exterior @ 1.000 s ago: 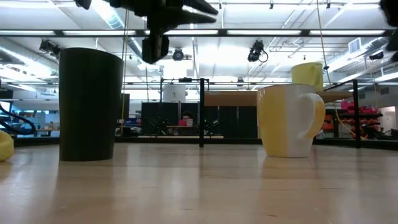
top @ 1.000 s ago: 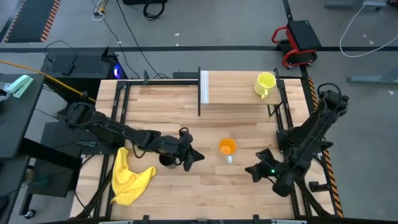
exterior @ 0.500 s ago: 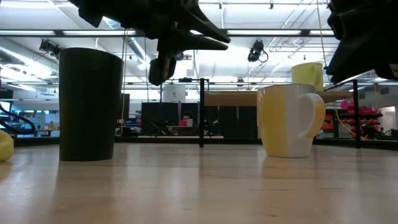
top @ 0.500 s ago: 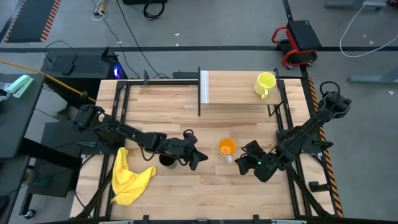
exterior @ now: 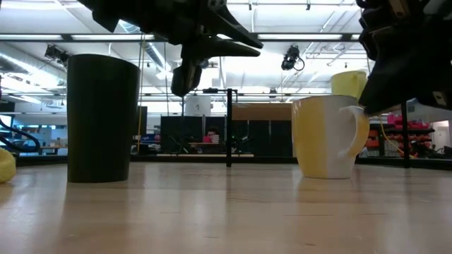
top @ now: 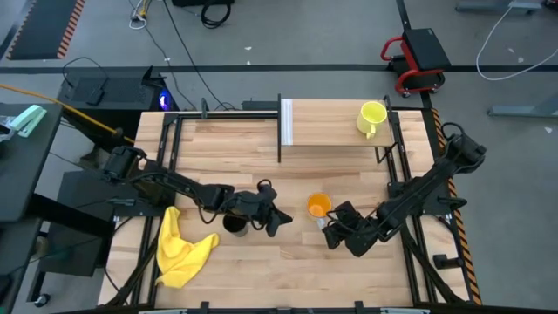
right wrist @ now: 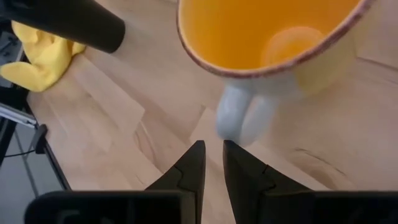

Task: Stack small to large cups/mugs on shelf
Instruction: Put the yellow mug on the shelf

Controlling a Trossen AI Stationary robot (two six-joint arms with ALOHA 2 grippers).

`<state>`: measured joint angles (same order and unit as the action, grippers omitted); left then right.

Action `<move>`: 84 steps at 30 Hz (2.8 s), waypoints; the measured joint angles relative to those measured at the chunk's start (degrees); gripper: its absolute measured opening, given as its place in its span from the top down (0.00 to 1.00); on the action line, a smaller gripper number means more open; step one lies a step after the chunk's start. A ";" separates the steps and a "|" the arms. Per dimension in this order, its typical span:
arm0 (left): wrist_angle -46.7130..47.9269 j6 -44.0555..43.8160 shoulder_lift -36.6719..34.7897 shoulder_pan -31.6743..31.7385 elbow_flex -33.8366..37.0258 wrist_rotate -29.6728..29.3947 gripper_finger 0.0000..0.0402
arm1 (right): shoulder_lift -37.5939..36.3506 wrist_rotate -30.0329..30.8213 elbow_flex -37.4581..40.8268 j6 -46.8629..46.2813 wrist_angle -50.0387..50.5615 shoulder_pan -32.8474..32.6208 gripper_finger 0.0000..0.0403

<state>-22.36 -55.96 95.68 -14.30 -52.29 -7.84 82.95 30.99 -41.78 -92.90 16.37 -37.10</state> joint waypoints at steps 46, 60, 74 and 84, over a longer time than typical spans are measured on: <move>0.58 1.05 0.00 0.63 0.07 0.20 0.89 | -2.54 -0.01 0.00 7.00 2.71 4.49 0.84; 0.56 1.05 0.00 0.63 0.07 0.17 0.89 | -2.50 -3.44 -0.04 12.00 -0.56 8.72 0.84; 0.53 1.06 0.00 0.63 0.07 0.17 0.89 | -2.72 -3.53 -2.50 8.60 -0.94 2.21 0.82; 0.42 1.20 0.00 1.02 0.07 0.15 0.89 | -2.76 0.79 -10.09 3.13 0.26 -10.59 0.87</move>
<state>-21.93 -54.76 95.68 -13.28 -52.23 -7.68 80.18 31.78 -51.87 -89.77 16.63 -47.69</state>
